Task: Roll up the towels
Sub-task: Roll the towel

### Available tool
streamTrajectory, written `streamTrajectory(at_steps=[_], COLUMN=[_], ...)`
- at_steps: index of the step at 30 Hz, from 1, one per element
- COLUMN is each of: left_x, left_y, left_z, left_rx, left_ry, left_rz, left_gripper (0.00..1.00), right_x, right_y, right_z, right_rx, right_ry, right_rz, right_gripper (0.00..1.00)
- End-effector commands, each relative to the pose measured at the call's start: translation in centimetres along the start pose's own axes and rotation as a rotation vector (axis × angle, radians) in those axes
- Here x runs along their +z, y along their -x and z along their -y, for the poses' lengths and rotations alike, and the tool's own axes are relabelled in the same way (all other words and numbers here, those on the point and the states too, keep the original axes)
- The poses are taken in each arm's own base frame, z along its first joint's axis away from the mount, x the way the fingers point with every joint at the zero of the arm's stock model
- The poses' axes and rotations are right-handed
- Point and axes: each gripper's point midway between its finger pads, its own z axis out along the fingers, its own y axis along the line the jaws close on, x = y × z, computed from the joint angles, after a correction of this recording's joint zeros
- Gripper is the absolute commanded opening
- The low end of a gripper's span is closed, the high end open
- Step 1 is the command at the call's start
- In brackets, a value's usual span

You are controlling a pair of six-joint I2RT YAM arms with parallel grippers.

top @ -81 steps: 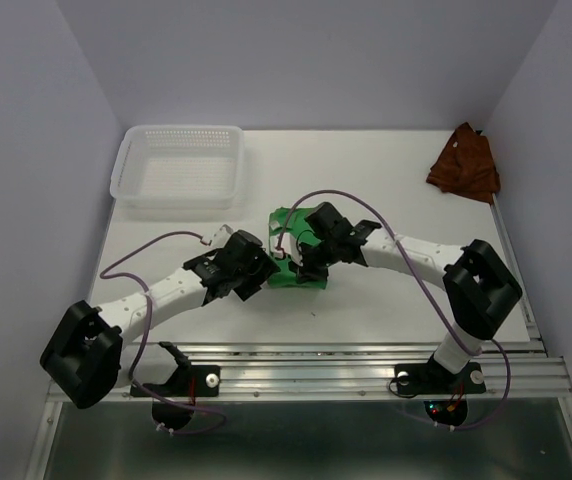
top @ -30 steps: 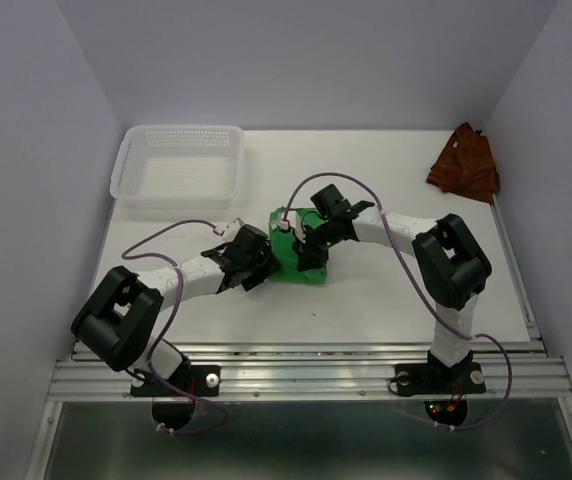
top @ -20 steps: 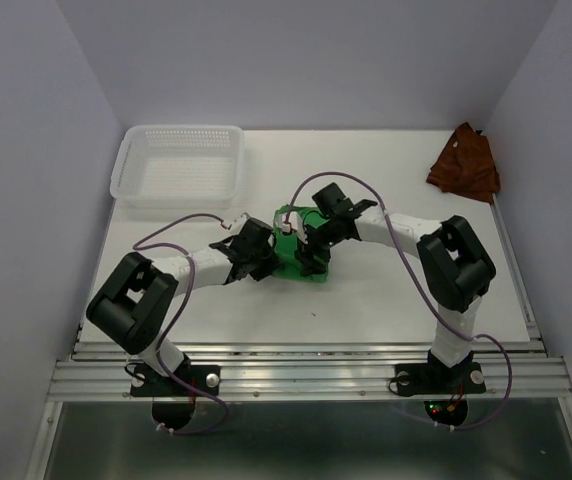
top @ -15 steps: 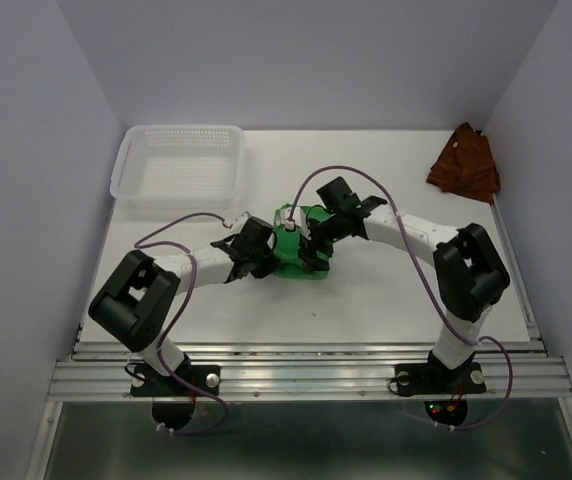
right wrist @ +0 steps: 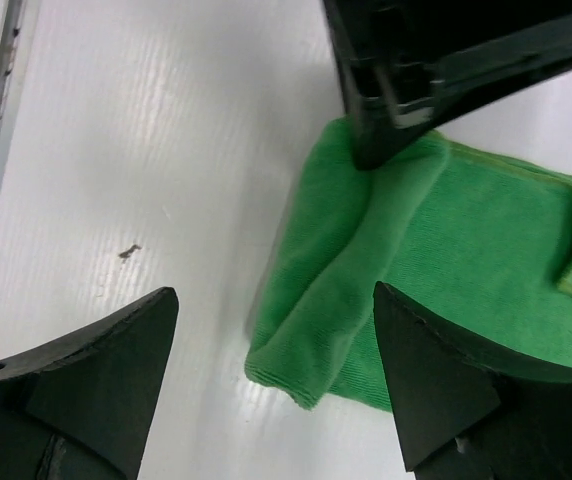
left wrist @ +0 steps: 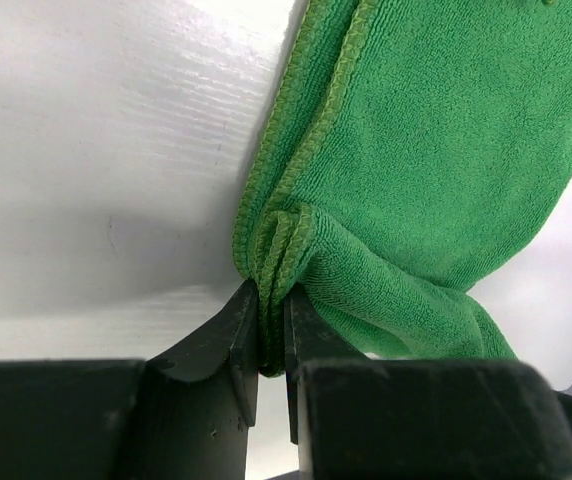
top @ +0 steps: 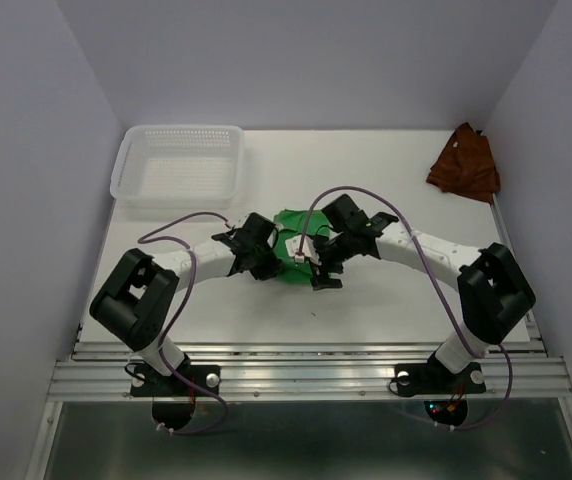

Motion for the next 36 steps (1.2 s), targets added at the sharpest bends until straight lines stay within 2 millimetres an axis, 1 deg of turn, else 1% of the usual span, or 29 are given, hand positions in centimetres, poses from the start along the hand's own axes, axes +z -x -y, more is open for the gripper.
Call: streamTrajectory(at_steps=[1,2,6,8,11,13,14,15,16,19,22,23,25,27,29,31,33,34,35,36], left_x=[-1.4,-1.5,-1.6,-1.8,-1.8,-1.9,-2.0,-2.0,-2.0,-1.9,-1.9,-1.9,-2.0,-2.1,-2.2,-2.2,-2.3,-2.3,-2.3,-2.3], left_y=[-0.5,-0.7,-1.2,-1.4,-1.6,-1.3,-1.4,-1.4,-1.4,-1.7,-1.8,-2.1,-2.0,-2.2,-2.4,-2.7,-2.8,-2.8,-2.9,-2.9], left_z=[0.4,0.5,0.6,1.1,0.8,0.8,0.9,0.5,0.7,0.3,0.4,0.5,0.9,0.8,1.1,0.8,1.0,1.1,1.1,1.1], left_rx=[0.011,0.014,0.003,0.001,-0.007,-0.021,-0.027,-0.040,-0.041,-0.040,-0.036,-0.037,-0.044,-0.057,-0.071,-0.089,-0.101,-0.103,-0.102,-0.102], left_ry=[0.000,-0.007,-0.021,-0.041,-0.047,-0.070,-0.087,-0.093,-0.111,-0.113,-0.124,-0.136,-0.166,-0.185,-0.226,-0.251,-0.282,-0.289,-0.289,-0.289], left_rz=[-0.046,-0.057,-0.086,-0.100,-0.120,-0.120,-0.138,-0.140,-0.140,-0.149,-0.164,-0.182,-0.186,-0.212,-0.235,-0.253,-0.267,-0.267,-0.268,-0.268], left_gripper=[0.00,0.00,0.00,0.00,0.00,0.00,0.00,0.00,0.00,0.00,0.00,0.00,0.00,0.00,0.00,0.00,0.00,0.00,0.00,0.00], right_x=[0.0,0.4,1.0,1.4,1.7,1.8,1.8,2.0,2.1,2.5,2.8,2.9,3.1,3.2,3.4,3.6,3.8,3.9,3.9,4.0], right_y=[0.4,0.1,-1.0,-1.8,-3.1,-3.3,-3.4,-3.6,-3.7,-4.3,-4.3,-4.8,-5.4,-5.9,-5.9,-5.9,-5.7,-5.6,-5.5,-5.5], right_z=[-1.0,-1.4,-1.4,-1.2,-0.9,-1.1,-1.2,-1.5,-1.6,-1.9,-1.9,-2.0,-1.6,-1.6,-1.4,-1.2,-0.7,-0.5,-0.1,-0.1], right_rx=[-0.090,-0.098,-0.093,-0.090,-0.084,-0.082,-0.086,-0.084,-0.086,-0.084,-0.103,-0.107,-0.120,-0.118,-0.118,-0.100,-0.087,-0.073,-0.064,-0.049], right_ry=[0.006,0.018,0.025,0.016,-0.005,0.000,0.006,0.013,0.016,0.017,0.016,0.015,-0.011,-0.021,-0.032,-0.047,-0.072,-0.085,-0.099,-0.102], right_rz=[-0.006,-0.018,-0.045,-0.068,-0.112,-0.119,-0.115,-0.115,-0.115,-0.116,-0.122,-0.130,-0.148,-0.158,-0.152,-0.144,-0.130,-0.125,-0.123,-0.123], right_gripper=[0.83,0.83,0.81,0.80,0.79,0.79,0.79,0.79,0.79,0.78,0.79,0.79,0.78,0.76,0.74,0.68,0.54,0.44,0.38,0.29])
